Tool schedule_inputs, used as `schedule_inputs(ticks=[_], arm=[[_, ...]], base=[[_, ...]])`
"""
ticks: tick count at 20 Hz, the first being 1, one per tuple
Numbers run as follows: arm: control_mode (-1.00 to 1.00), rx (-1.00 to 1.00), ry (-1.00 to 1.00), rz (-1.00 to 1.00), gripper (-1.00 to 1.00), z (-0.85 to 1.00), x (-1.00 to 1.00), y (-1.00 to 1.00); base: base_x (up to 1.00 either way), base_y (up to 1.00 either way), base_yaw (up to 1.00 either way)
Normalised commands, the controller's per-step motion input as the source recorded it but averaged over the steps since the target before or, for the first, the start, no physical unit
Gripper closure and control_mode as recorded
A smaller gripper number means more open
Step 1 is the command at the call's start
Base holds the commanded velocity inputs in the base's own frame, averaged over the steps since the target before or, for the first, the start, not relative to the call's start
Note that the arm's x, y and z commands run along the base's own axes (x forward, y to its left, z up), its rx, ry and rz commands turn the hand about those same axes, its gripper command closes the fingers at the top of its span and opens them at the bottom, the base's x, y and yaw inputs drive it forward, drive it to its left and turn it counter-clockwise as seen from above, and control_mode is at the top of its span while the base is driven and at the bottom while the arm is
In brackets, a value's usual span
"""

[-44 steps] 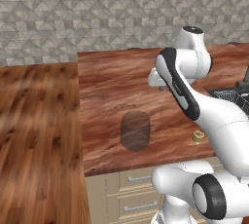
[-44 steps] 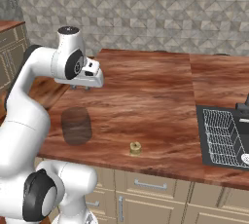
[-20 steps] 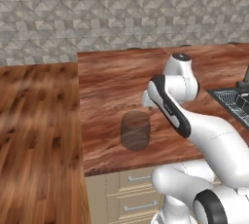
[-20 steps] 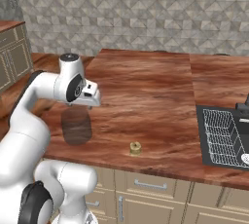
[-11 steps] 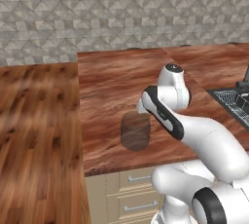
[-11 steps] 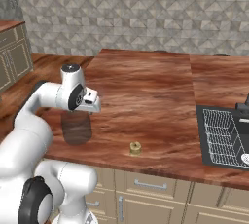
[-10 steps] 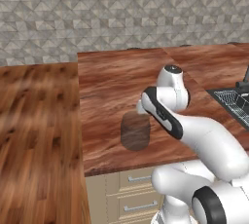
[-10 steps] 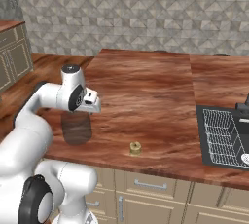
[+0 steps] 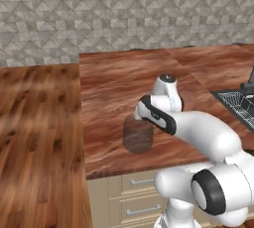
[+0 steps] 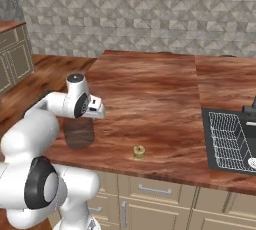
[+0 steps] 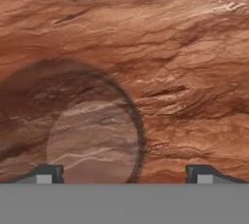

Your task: Pick the jar and candle from the dining table and place them in the open cabinet. Close the cabinet after placing the objects.

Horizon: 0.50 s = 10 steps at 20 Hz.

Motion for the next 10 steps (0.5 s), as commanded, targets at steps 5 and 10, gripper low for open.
schedule_inputs(ticks=[5, 10], arm=[[-1.0, -0.01, 0.0, 0.0, -1.0, -0.36, 0.38, 0.0], [-1.0, 0.0, 0.0, 0.0, -1.0, -0.35, 0.33, 0.0]], base=[[0.0, 0.0, 0.0], [0.0, 0.0, 0.0]])
